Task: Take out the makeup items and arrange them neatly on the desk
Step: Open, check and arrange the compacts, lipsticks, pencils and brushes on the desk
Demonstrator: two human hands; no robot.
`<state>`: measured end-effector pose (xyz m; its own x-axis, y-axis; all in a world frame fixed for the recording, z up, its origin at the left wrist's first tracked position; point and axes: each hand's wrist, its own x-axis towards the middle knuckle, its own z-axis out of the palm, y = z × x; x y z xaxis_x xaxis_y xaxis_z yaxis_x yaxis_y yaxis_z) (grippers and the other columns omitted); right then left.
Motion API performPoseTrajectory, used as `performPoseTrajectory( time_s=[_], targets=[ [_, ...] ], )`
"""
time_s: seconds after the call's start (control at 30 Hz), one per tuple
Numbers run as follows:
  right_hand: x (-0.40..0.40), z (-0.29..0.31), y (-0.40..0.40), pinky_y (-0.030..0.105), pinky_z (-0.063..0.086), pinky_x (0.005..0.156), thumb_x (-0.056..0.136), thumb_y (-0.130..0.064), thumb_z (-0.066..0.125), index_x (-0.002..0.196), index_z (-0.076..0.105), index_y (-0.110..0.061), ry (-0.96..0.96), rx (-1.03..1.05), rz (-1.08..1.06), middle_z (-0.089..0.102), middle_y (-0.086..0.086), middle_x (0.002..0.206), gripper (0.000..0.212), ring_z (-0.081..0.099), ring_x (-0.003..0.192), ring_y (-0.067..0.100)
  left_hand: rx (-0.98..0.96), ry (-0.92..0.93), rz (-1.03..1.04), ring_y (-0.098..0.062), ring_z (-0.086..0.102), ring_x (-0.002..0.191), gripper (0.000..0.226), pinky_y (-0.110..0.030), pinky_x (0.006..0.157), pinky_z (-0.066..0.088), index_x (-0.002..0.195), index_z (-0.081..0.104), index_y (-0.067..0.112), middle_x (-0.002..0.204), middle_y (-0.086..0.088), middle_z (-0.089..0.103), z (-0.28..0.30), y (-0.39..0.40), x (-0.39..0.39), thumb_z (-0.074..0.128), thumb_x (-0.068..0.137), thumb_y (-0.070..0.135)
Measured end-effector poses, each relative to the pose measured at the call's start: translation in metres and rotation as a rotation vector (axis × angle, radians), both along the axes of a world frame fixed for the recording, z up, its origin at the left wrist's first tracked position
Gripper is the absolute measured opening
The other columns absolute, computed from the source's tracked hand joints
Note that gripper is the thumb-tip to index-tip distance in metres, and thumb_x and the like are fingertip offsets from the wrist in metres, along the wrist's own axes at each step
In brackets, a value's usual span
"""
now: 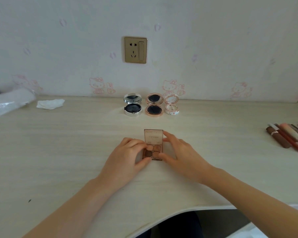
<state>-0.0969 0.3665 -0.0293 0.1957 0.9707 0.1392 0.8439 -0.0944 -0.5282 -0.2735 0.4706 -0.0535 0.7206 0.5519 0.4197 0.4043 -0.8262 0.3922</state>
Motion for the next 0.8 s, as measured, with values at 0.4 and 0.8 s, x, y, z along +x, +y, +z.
performPoseTrajectory(
  time_s=[0.4,0.8],
  targets=[
    [-0.003,0.006,0.000,0.021,0.039,0.088,0.091,-0.026,0.060,0.128,0.042,-0.018,-0.008,0.104,0.058,0.058,0.000,0.124,0.043,0.053,0.115,0.018,0.026,0.009,0.028,-0.008,0.047,0.109,0.049,-0.028,0.092,0.046,0.112,0.067,0.021,0.112,0.015,0.062,0.002,-0.003,0.001,0.049,0.080,0.054],
    [-0.001,-0.002,-0.002,0.026,0.031,0.110,0.086,-0.039,0.065,0.149,0.018,-0.022,0.018,-0.018,0.018,0.042,-0.003,0.146,0.081,0.039,0.134,0.015,0.006,-0.012,0.020,-0.007,0.044,0.114,0.038,-0.018,0.096,0.036,0.118,0.064,0.021,0.118,0.013,0.058,0.001,-0.006,-0.001,0.061,0.085,0.041]
  ],
)
